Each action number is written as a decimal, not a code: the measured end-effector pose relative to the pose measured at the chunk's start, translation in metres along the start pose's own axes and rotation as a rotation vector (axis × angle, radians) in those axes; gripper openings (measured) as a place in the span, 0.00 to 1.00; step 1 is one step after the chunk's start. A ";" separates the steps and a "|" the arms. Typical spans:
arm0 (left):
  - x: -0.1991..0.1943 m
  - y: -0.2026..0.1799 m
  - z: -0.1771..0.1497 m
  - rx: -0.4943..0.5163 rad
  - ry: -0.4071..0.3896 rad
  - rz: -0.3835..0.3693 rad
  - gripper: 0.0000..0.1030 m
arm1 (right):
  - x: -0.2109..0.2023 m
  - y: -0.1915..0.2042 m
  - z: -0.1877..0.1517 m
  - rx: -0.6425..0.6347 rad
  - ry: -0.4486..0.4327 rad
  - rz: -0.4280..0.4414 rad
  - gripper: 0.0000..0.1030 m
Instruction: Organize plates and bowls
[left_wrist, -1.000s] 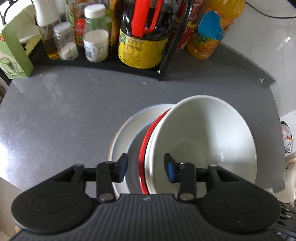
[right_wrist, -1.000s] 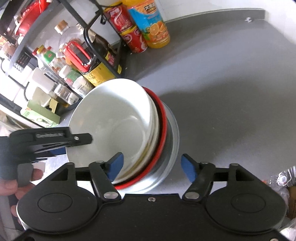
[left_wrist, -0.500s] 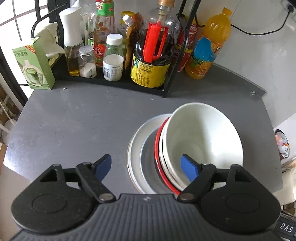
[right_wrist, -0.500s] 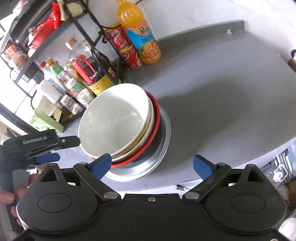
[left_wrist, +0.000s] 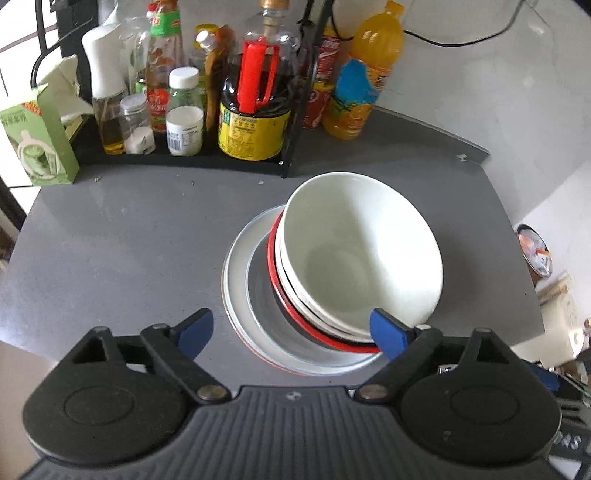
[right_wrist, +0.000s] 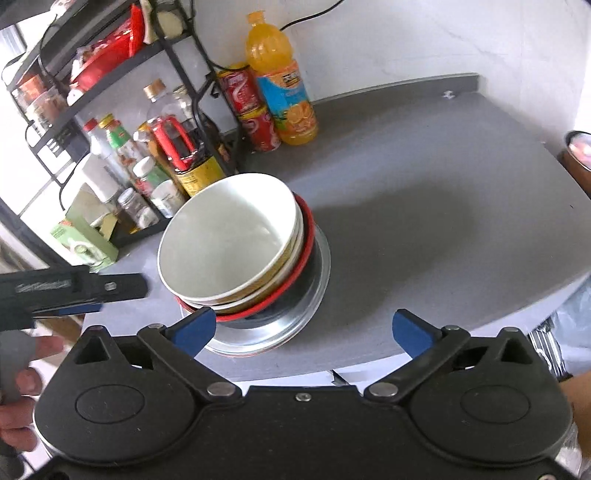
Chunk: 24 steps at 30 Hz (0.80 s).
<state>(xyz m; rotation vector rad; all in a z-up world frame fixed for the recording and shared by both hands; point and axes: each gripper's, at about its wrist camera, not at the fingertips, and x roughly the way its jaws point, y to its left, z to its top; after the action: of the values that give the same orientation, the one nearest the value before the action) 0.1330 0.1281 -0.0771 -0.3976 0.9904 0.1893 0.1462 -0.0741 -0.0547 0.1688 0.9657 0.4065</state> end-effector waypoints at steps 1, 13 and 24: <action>-0.004 0.001 0.000 0.017 -0.006 -0.013 0.89 | -0.002 0.000 -0.003 0.015 0.001 -0.016 1.00; -0.052 0.051 -0.004 0.147 -0.014 -0.041 0.93 | -0.039 0.011 -0.030 0.086 -0.078 -0.138 1.00; -0.086 0.090 -0.017 0.216 -0.053 -0.046 0.95 | -0.074 0.048 -0.061 0.076 -0.134 -0.150 1.00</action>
<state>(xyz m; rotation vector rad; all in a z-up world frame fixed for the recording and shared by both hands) 0.0439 0.2049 -0.0347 -0.2162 0.9380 0.0500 0.0463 -0.0629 -0.0170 0.1893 0.8558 0.2177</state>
